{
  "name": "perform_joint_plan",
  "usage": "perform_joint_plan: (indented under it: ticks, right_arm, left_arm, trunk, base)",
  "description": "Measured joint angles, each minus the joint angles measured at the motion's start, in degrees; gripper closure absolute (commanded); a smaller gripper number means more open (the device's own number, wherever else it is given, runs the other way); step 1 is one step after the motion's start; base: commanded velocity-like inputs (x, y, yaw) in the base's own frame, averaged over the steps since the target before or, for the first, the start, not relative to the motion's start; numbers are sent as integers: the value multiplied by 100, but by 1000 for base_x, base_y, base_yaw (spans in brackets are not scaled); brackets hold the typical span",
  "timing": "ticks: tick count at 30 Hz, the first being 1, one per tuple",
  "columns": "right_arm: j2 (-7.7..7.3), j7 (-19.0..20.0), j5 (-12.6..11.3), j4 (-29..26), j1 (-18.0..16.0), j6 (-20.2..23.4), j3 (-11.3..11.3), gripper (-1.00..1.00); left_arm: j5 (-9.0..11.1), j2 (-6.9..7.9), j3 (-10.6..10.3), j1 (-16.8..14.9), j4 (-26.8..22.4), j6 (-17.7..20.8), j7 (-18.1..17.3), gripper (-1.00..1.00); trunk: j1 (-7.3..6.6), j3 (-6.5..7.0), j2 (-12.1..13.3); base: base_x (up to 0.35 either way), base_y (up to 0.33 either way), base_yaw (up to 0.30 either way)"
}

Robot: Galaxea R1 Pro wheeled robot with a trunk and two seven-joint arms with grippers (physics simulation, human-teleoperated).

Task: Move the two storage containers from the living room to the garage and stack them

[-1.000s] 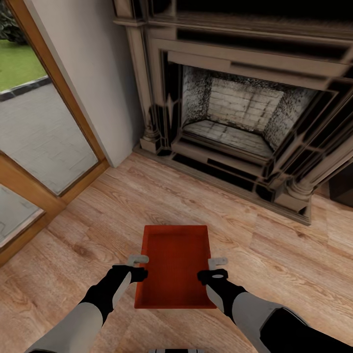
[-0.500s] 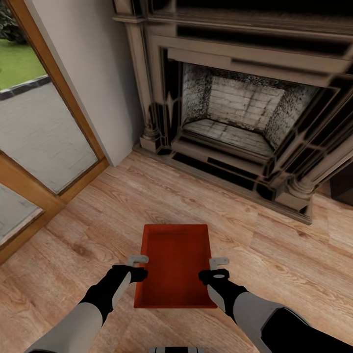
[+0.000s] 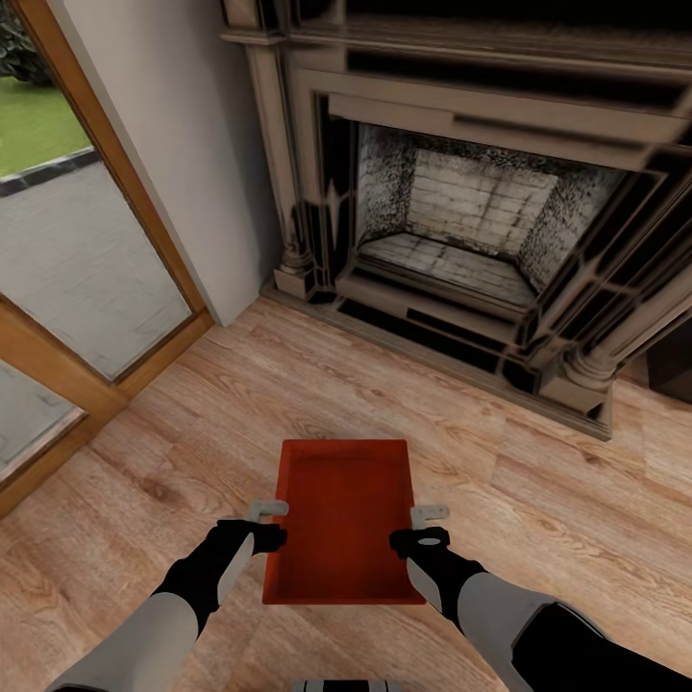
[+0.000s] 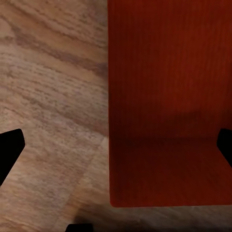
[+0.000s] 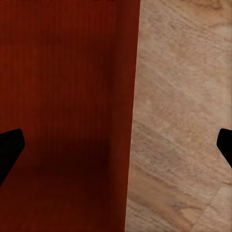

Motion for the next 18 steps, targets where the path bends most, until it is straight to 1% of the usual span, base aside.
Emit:
perform_joint_plan:
  ticks: [2,18]
  right_arm:
    - [0,0,0,1,0,0,0,-100]
    - [-13,0,0,2,0,0,-6,-100]
  left_arm:
    - [4,7,-5,-2,4,0,0,-100]
    - [6,10,-7,-1,6,1,0,-100]
  trunk:
    - [0,0,0]
    - [351,-287,-640]
  base:
    - [0,0,0]
    - [0,0,0]
